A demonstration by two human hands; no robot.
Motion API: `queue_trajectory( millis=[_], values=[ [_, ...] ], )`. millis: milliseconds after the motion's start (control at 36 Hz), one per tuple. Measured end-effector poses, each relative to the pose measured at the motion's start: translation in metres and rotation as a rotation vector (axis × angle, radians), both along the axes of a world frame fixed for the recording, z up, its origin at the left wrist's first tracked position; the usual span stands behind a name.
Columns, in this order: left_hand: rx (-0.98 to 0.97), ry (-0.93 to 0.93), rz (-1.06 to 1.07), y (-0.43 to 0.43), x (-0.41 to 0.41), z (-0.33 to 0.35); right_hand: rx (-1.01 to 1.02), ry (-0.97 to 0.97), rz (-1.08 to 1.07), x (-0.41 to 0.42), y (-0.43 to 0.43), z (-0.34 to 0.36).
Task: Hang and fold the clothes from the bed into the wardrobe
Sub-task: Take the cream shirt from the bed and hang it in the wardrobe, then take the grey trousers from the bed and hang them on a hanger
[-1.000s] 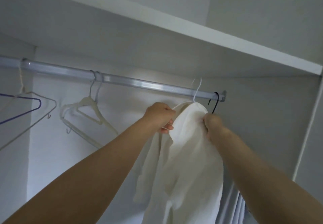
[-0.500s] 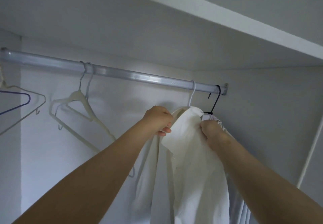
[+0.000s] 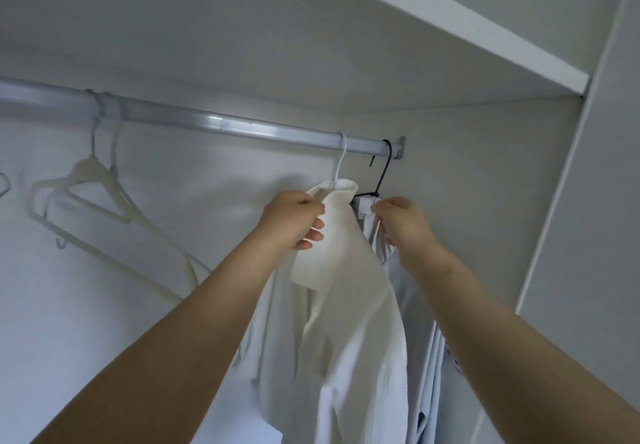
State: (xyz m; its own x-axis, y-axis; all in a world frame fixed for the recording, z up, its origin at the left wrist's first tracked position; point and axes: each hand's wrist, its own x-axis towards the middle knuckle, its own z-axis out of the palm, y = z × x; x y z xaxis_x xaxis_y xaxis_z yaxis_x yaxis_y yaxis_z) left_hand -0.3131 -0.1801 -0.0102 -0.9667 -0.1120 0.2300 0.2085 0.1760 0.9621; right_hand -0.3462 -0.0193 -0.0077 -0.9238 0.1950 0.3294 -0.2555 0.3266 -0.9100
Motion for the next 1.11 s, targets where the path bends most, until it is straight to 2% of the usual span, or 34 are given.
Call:
queue_trajectory(
  millis=[167, 472, 778, 917, 1111],
  values=[
    [-0.02, -0.063, -0.136, 0.027, 0.011, -0.02, -0.121, -0.08, -0.069, 0.04, 0.004, -0.037],
    [0.011, -0.151, -0.393, 0.073, 0.054, -0.102, -0.237, -0.213, -0.284, 0.125, 0.028, -0.114],
    [-0.099, -0.41, -0.758, 0.142, 0.149, -0.193, -0.433, -0.47, -0.673, 0.268, 0.068, -0.201],
    [-0.182, -0.53, -0.92, 0.175, 0.203, -0.233, -0.604, -0.55, -0.869, 0.337, 0.086, -0.241],
    [-0.298, -0.66, -1.151, 0.236, 0.302, -0.271, -0.88, -0.556, -1.14, 0.447, 0.111, -0.29]
  ],
)
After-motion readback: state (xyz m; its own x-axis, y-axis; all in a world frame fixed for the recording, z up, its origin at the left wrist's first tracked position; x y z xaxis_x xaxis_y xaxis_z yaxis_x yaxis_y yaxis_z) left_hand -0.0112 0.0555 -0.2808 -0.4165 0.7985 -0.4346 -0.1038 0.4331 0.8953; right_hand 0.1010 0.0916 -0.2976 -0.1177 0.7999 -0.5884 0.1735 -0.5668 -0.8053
